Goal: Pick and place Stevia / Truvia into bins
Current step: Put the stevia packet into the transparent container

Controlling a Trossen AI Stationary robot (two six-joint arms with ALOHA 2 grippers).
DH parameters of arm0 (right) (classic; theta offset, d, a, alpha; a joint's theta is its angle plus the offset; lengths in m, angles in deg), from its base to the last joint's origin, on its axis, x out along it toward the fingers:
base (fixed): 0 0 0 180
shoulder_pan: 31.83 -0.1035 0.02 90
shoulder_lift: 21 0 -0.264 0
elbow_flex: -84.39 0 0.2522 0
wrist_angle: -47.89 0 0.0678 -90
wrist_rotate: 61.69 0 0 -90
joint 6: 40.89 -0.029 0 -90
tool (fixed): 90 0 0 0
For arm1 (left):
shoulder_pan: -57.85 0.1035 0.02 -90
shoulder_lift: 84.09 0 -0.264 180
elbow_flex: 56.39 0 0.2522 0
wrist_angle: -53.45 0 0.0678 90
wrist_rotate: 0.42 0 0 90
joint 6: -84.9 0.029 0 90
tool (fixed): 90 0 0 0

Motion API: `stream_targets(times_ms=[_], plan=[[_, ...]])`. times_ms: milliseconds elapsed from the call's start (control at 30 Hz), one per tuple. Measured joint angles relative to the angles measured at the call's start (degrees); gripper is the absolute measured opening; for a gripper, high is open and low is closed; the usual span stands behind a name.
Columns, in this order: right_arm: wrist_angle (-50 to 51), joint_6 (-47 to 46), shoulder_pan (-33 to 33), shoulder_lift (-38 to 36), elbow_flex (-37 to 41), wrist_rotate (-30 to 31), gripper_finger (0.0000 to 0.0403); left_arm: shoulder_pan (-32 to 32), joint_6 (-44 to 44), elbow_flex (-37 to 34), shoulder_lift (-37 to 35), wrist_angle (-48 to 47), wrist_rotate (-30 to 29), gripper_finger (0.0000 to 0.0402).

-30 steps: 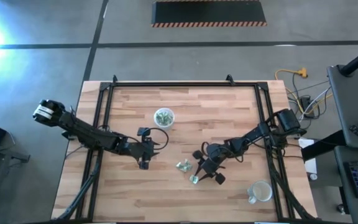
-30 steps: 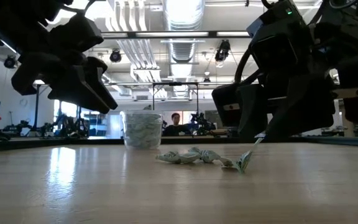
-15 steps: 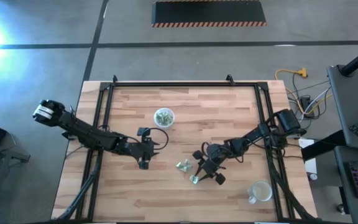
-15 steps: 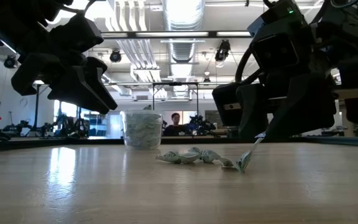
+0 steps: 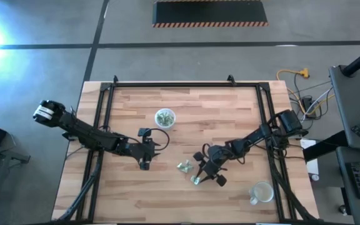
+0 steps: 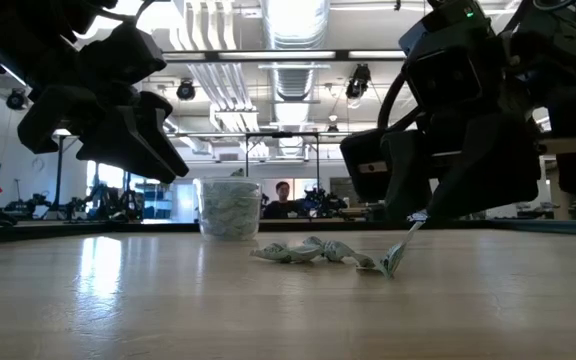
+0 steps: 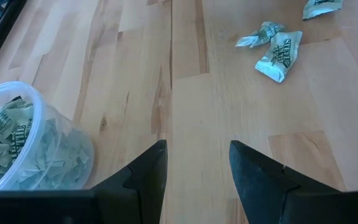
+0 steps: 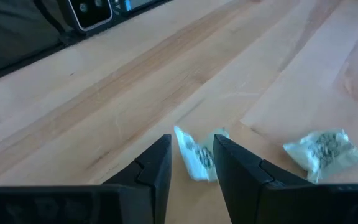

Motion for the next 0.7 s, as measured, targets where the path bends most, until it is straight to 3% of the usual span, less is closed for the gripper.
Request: stream_targets(times_ms=[367,700], plan=[[1.75,-1.44,-0.20,7.69,-5.53,-0.57,0.0107,0.00,-1.29,-0.50,-0.02,-0.03,0.00,0.0157],[7.52,-1.35,0.02,5.68,-6.65,-0.44,0.0092,0.00,-1.33,-1.09,-0.02,0.52,0.00,0.0157]])
